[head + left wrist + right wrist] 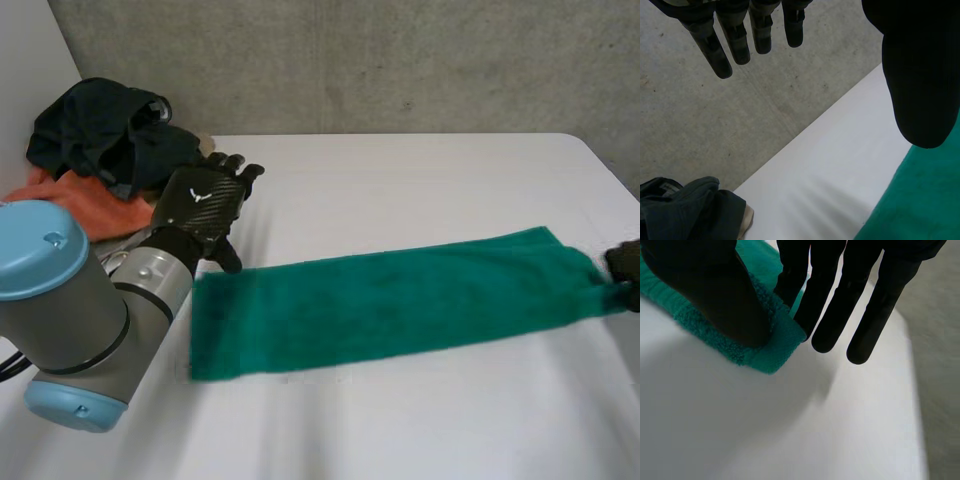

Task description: Fold the laundry.

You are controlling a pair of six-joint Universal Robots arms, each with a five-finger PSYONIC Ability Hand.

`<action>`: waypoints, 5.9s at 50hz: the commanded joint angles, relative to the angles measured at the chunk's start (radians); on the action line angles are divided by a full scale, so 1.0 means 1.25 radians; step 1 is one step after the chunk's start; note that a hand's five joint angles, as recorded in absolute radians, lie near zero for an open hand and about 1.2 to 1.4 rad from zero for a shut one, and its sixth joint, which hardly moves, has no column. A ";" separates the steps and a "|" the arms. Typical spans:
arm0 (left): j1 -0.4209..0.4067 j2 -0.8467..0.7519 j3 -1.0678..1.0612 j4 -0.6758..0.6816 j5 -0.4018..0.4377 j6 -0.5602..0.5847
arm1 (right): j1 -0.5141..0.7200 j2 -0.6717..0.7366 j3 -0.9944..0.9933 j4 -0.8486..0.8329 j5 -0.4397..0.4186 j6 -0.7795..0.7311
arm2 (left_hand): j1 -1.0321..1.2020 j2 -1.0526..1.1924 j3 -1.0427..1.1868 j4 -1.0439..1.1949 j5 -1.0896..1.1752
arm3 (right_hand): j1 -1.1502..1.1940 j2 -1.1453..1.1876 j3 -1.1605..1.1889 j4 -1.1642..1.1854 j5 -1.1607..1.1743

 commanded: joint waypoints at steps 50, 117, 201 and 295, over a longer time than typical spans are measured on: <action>-0.152 0.013 0.061 0.010 -0.010 0.004 | 0.317 -0.257 0.257 0.045 0.060 0.057 | -0.001 -0.018 -0.019 -0.013 -0.028 | -0.754 -0.804 -0.807 -0.812 -0.774; -0.330 -0.457 0.503 -0.475 -0.272 -0.243 | 0.468 0.031 -0.100 0.285 0.062 0.398 | 0.020 0.003 0.002 0.008 -0.007 | -0.754 -0.804 -0.807 -0.812 -0.774; -0.185 -0.089 0.484 -0.393 0.464 -0.249 | 0.200 0.525 -0.970 0.196 0.377 0.502 | 0.001 -0.016 -0.016 -0.011 -0.026 | 0.223 0.174 0.170 0.165 0.203; 0.033 -0.127 0.484 -0.096 0.055 -0.089 | 0.352 -0.419 0.219 -0.181 0.098 0.107 | 0.966 0.949 0.949 0.954 0.939 | -0.754 -0.804 -0.807 -0.812 -0.774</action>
